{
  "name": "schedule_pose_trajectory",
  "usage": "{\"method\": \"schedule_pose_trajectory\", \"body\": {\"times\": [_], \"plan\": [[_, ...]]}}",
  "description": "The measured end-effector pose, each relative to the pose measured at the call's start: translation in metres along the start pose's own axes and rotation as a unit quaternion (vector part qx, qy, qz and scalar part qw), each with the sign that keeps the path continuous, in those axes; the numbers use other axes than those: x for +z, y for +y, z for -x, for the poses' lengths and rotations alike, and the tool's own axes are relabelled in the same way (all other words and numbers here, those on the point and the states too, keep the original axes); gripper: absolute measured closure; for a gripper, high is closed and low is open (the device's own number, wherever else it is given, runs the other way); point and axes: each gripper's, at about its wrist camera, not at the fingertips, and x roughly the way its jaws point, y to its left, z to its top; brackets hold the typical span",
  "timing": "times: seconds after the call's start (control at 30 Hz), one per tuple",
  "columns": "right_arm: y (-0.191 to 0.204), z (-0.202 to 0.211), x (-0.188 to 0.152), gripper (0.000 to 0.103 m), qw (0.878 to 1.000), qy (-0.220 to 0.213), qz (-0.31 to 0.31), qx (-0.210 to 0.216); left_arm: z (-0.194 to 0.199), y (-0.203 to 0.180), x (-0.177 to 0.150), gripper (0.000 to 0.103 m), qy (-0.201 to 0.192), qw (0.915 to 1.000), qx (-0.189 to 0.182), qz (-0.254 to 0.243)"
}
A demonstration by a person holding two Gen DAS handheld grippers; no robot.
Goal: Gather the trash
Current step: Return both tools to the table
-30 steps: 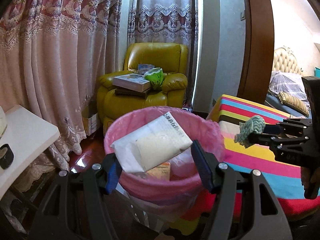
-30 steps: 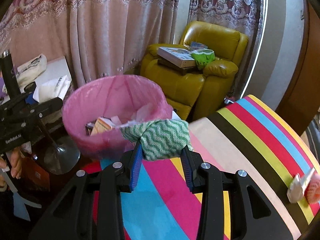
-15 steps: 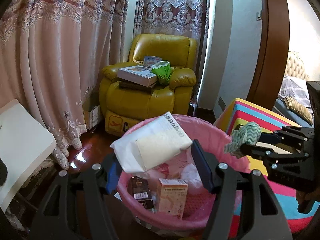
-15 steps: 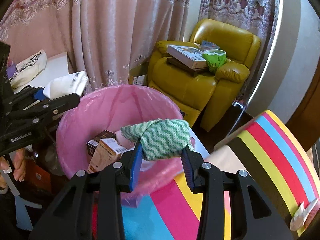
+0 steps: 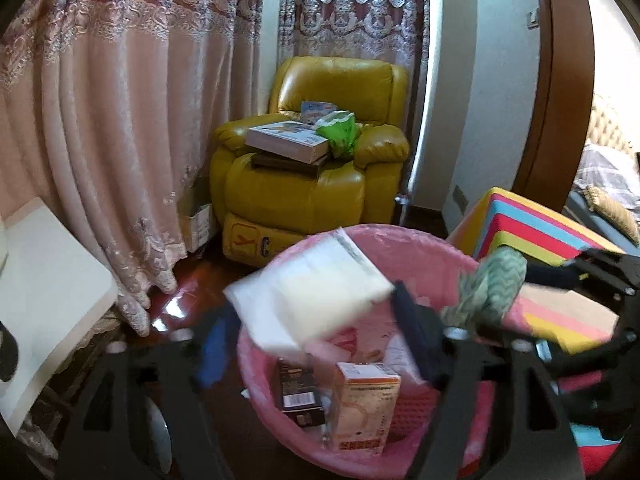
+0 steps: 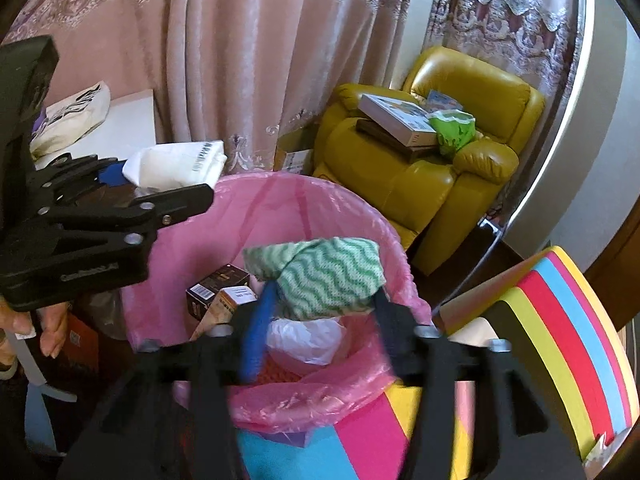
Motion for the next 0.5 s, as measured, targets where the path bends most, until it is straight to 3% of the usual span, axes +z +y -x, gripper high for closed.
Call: {"method": "schedule_pose_trajectory", "body": {"times": [0.07,0.27,0.37,0.5], "plan": [[0.0,0.007,-0.001,0.021,1.0,-0.01,0.008,-0.004,0.005,0.002,0.0,0.006,-0.015,0.9997,0.02,0.002],[-0.015,0.043,-0.014,0.02,0.999,-0.028,0.004,-0.023,0.03,0.003,-0.006,0.005,-0.044,0.9962,0.074,-0.009],[-0.03,0.068,-0.03,0.019,0.999,-0.034,-0.011,-0.035,0.046,-0.001,-0.013,0.005,-0.055,0.9961,0.068,-0.006],[-0.053,0.103,-0.061,0.019,0.997,-0.043,-0.046,-0.05,0.065,-0.019,-0.026,0.005,-0.062,0.9975,0.033,0.006]]}}
